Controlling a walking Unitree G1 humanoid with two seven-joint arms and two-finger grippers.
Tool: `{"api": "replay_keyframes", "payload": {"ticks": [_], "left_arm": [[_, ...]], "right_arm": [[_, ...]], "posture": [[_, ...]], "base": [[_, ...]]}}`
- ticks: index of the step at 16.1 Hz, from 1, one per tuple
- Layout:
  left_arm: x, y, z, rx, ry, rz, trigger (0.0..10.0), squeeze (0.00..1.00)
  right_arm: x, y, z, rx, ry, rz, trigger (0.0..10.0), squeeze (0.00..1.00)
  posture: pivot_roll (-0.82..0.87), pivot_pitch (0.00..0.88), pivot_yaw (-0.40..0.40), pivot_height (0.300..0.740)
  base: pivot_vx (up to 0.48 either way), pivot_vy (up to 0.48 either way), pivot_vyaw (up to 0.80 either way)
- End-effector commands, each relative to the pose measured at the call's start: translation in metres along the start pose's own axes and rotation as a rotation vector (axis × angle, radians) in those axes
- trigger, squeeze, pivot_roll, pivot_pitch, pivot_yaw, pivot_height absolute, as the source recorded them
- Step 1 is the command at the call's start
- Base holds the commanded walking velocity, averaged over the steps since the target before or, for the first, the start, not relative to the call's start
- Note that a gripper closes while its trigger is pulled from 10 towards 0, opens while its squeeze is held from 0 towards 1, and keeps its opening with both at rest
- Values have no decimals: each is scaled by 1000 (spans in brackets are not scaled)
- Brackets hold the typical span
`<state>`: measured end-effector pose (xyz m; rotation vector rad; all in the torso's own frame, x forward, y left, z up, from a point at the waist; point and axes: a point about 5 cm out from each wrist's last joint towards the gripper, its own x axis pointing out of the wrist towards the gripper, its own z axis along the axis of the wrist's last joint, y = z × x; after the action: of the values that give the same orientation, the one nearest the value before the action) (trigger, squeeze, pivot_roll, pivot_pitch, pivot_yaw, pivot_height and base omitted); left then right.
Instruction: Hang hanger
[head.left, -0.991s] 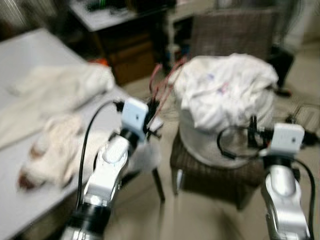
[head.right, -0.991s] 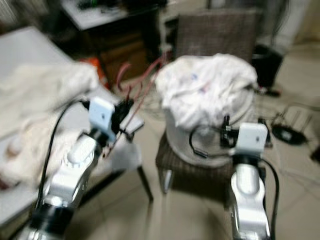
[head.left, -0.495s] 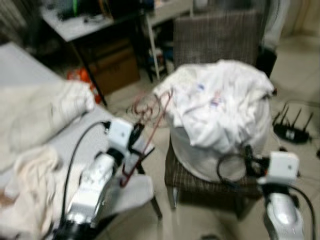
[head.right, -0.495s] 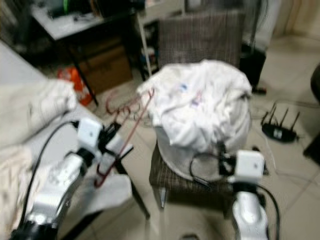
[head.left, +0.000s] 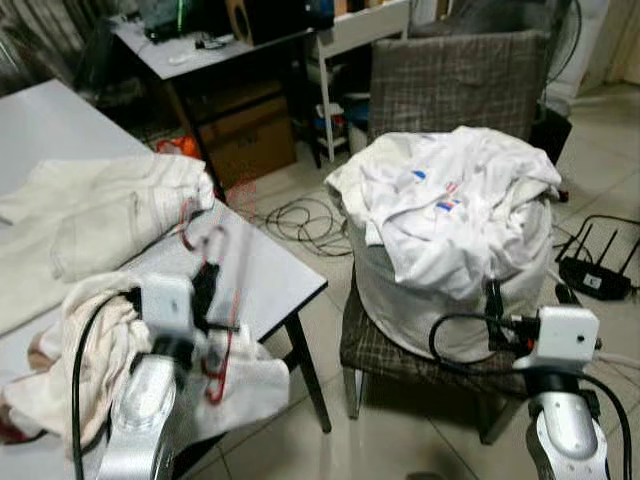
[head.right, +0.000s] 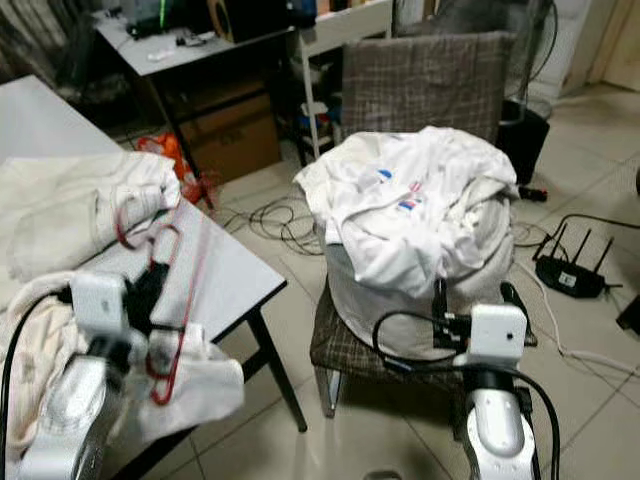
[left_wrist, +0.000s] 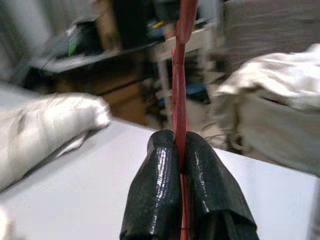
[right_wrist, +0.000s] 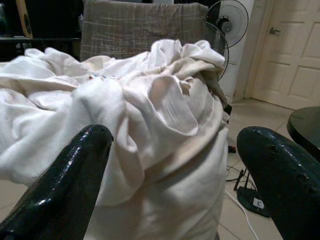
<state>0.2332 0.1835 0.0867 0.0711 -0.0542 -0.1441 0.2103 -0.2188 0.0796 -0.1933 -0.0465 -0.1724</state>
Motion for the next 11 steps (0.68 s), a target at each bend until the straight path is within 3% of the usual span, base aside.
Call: {"api": "replay_keyframes", "payload": {"ticks": [1,5,7,9,11], "left_arm": [[-6,-1,-12,18,28,-32,10000,0],[-11,-7,7,-88,-123,-54,10000,0],[-16,-5,3,-129,-118,-68,10000,0],[19,-9,-7,-153,-31,-8,10000,0],[24,-11,-8,-172,-33,-8,10000,0]], "right_arm": [[1,5,1,39,-22,24,10000,0],[5,8,-1,75,-38,11,10000,0],[14,14,0,102,-45,13,10000,0],[17,17,-1,119,-47,26,10000,0],[17,18,-1,135,-51,38,10000,0]], "posture": [[-146,0,132,740],[-151,0,125,740],[-156,0,120,740],[-157,0,119,740],[-159,0,119,740]], "base": [[0,0,0],[0,0,0],[0,0,0],[0,0,0],[0,0,0]]}}
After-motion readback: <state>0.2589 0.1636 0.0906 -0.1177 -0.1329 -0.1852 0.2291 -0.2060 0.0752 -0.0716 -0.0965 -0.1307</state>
